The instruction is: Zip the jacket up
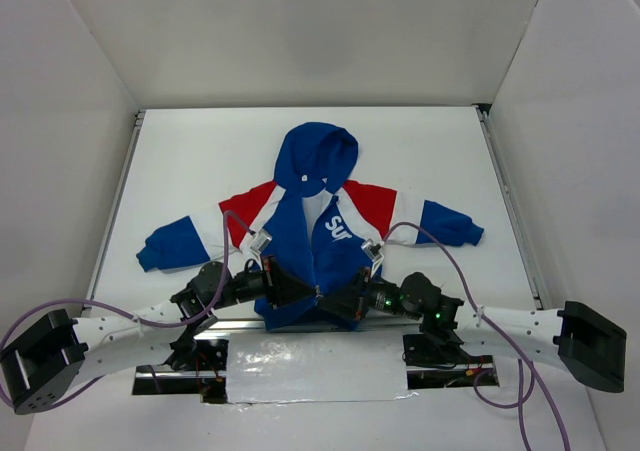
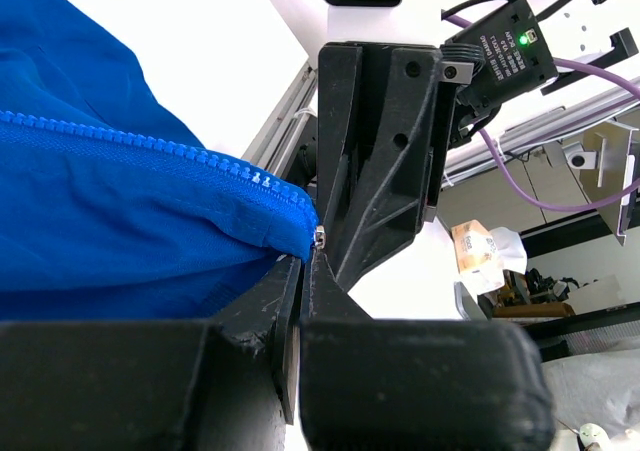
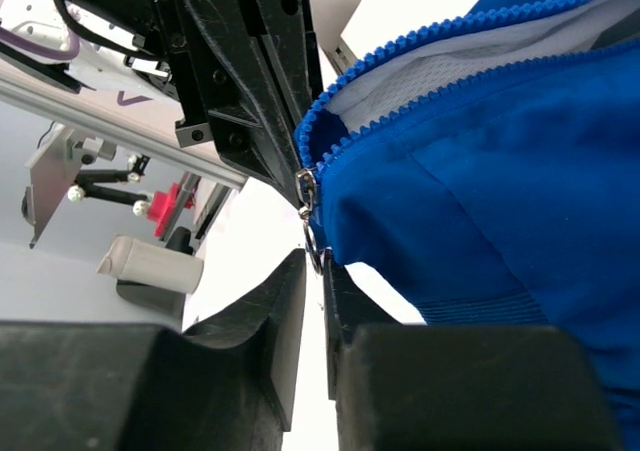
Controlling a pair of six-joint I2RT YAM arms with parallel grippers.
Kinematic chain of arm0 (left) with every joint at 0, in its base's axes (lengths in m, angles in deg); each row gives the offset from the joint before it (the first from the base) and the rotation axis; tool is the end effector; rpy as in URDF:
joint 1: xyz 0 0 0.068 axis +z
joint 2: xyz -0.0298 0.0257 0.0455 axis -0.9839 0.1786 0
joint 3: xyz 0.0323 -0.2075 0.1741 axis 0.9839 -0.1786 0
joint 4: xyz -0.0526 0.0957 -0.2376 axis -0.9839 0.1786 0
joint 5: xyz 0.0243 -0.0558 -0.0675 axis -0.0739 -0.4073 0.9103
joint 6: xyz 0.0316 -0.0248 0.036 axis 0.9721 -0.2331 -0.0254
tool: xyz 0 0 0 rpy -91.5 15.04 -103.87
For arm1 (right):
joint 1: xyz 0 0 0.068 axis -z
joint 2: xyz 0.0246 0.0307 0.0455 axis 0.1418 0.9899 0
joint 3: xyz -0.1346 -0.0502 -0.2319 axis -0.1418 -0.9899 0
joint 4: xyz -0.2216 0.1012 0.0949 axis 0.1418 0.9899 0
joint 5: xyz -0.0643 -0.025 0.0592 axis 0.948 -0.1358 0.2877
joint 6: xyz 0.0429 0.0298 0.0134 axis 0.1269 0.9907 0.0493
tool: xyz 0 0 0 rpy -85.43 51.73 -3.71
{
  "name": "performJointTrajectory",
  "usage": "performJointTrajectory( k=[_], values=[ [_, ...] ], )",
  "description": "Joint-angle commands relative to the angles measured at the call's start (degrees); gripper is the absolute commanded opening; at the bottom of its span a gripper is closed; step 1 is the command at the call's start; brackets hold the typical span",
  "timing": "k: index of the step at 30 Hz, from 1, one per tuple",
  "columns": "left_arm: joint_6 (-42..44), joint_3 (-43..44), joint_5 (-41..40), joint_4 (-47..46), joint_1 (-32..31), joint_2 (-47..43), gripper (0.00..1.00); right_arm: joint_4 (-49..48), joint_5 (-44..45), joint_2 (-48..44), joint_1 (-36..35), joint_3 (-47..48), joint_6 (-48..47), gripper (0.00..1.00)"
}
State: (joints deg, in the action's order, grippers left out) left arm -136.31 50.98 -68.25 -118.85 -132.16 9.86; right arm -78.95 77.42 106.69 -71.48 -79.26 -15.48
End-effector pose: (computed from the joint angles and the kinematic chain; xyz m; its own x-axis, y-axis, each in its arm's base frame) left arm 0.1020 -0.1510 0.2040 -0.7524 -0.3083 -0.5821 0.5706 0.1363 -0.8098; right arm 0.0691 0.1508 0.1818 -0.7657 0.2318 -0.6000 -0.5726 0.1796 0.8000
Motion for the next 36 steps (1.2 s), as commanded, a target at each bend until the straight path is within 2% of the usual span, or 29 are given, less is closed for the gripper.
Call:
performJointTrajectory(
  k=[1, 3, 6, 10, 16, 25, 29, 36],
  values=[
    [0.57, 1.0, 1.27, -4.26, -0.29, -0.86, 0.0, -3.55, 1.19, 0.38, 0.23, 1.76, 0.36, 0.17],
    [0.57, 0.91, 1.27, -4.35, -0.29, -0.77, 0.0, -3.64, 1.63, 0.64, 0.23, 1.94, 0.8, 0.13],
    [0.49, 0.65, 1.27, -4.88, -0.2, -0.77, 0.0, -3.46, 2.42, 1.17, 0.23, 2.47, 1.67, 0.0],
    [0.66, 0.3, 1.1, -4.96, -0.2, -1.04, 0.0, -4.25, 3.56, 1.7, 0.23, 2.38, 4.92, 0.0],
    [2.06, 0.21, 1.09, -3.73, -0.29, -1.56, 0.0, -1.1, 8.3, 1.26, 0.14, 2.38, 20.2, 0.0],
    [4.53, -1.28, 1.97, -3.47, -0.29, -1.39, 0.0, 16.12, 10.51, -2.95, 0.05, 9.31, 39.44, 0.0],
    [4.97, -1.99, 2.94, -4.61, -0.38, -0.86, 0.0, 26.05, 11.03, -2.87, -0.04, 14.41, 42.71, 0.0],
    [6.1, -2.78, 4.08, -4.0, -0.82, 0.02, 0.0, 29.23, 14.19, -2.34, -0.12, 18.02, 48.95, 0.0]
  ],
)
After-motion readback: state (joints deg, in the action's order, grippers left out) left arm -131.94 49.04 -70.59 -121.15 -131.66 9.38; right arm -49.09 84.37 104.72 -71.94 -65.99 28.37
